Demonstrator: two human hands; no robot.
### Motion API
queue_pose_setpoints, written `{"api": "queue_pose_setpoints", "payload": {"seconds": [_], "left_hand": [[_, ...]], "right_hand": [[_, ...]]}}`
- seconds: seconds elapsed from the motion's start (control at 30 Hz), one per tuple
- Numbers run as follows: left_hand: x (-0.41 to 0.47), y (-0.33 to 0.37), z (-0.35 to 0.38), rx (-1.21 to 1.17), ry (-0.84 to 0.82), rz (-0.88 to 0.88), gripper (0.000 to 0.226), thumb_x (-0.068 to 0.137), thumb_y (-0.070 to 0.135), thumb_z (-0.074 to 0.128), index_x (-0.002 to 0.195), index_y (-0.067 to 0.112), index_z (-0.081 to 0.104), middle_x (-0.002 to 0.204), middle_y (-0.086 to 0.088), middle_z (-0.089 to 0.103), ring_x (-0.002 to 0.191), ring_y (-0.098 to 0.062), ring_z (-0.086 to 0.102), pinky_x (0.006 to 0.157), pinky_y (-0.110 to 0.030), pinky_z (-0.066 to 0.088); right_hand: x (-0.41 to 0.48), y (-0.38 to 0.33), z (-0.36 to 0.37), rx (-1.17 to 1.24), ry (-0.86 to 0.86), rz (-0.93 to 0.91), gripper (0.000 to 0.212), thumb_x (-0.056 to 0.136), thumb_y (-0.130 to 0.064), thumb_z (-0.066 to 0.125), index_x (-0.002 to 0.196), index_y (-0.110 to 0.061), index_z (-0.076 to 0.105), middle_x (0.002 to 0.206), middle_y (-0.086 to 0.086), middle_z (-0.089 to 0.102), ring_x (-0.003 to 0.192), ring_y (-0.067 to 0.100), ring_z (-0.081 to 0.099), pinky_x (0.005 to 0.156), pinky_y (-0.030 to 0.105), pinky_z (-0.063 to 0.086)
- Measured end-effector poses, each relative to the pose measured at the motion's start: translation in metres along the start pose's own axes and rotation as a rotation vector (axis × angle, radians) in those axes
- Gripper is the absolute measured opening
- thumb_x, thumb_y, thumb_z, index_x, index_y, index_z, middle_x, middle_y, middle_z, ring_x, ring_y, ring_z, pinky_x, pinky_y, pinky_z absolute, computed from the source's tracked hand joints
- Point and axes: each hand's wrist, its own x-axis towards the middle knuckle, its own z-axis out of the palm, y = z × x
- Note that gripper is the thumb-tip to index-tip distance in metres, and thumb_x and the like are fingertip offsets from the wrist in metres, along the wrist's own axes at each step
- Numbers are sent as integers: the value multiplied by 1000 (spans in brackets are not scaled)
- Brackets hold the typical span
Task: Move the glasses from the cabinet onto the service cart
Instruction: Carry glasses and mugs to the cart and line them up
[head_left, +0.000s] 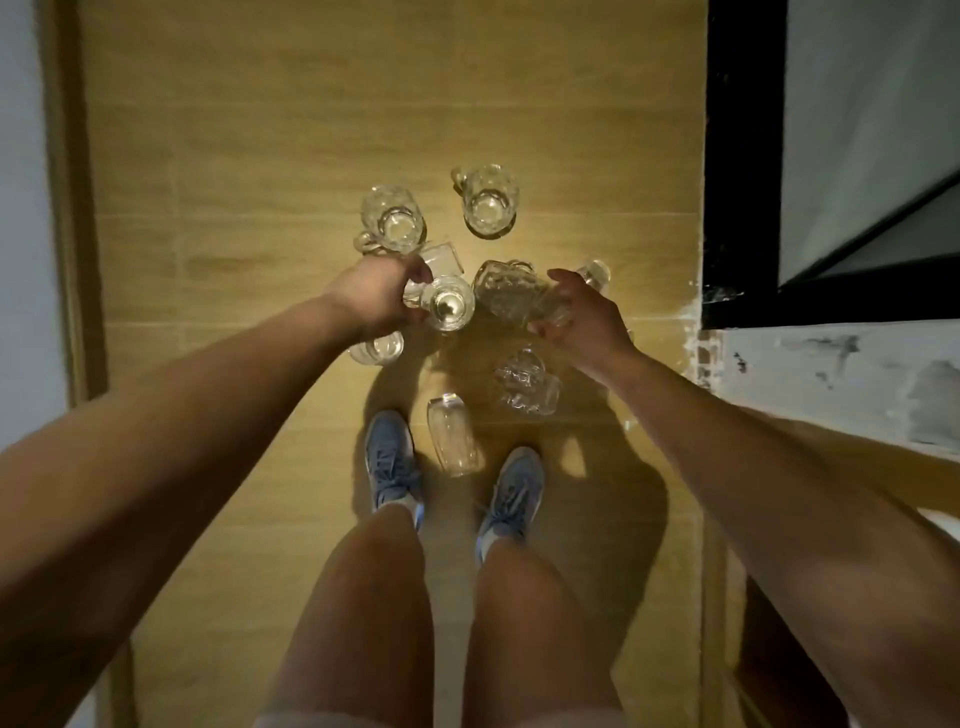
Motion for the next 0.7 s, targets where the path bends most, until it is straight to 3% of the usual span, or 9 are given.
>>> {"api": "queue_pose_setpoints", "payload": {"seconds": [0.07,0.1,0.13,0.23,0.37,0.47,0.57,0.63,0.7], "left_hand": [[24,-12,32,-10,-22,-7,45,84,18,70,126,9,54,124,-8,59,106,-23,58,88,-23,45],[38,-19,50,-13,-54,-4,43,87,14,67,127,5,53,121,-9,57,101,-20,59,81,-15,42],[50,-25,67,5,-76,25,43,88,11,65,128,2,52,120,-9,55,100,-18,60,78,-10,41],[89,-38,110,55,-102,53,50,84,19,70,129,5,52,128,-8,56,117,-24,54,82,-5,37],[136,-46,151,156,-102,8,55,87,34,64,134,12,48,133,-8,54,122,-27,51,96,-28,40],[153,-47,170,287,-70,-57,57,87,42,62,136,18,47,128,-12,57,118,-30,52,90,-32,42],[160,-54,190,399,-73,-15,51,88,51,56,130,23,51,116,-11,63,109,-29,58,89,-33,44],[162,-58,199,455,-76,23,41,93,47,51,123,20,55,106,-8,66,98,-30,62,79,-33,48],[164,-54,199,445,-75,24,29,97,30,46,118,15,58,102,-10,67,93,-31,64,73,-33,50]], "right_hand": [[26,22,22,22,4,34,61,87,-14,68,141,-20,40,128,2,52,109,16,52,57,0,34],[41,33,35,52,-3,54,61,88,-14,67,142,-21,38,126,0,52,106,14,50,55,-3,32],[54,43,47,81,-10,79,63,88,-16,66,143,-22,36,126,0,52,106,15,51,62,-2,34],[92,70,80,178,-38,143,69,87,-17,68,146,-23,31,134,4,53,119,22,52,92,25,43],[141,105,113,226,39,251,66,87,-20,68,143,-22,32,125,-1,56,114,20,54,94,33,48],[166,121,130,404,122,396,58,85,-26,70,136,-14,44,121,0,57,111,18,55,93,26,44],[176,126,143,645,164,480,30,87,-22,68,115,-16,59,95,-10,57,97,11,53,84,20,39],[180,126,152,768,194,463,9,87,-18,68,95,-19,65,85,-11,61,94,11,57,83,21,43],[182,126,160,898,192,446,6,88,-10,65,91,-15,66,85,-8,64,90,10,60,83,17,49]]}}
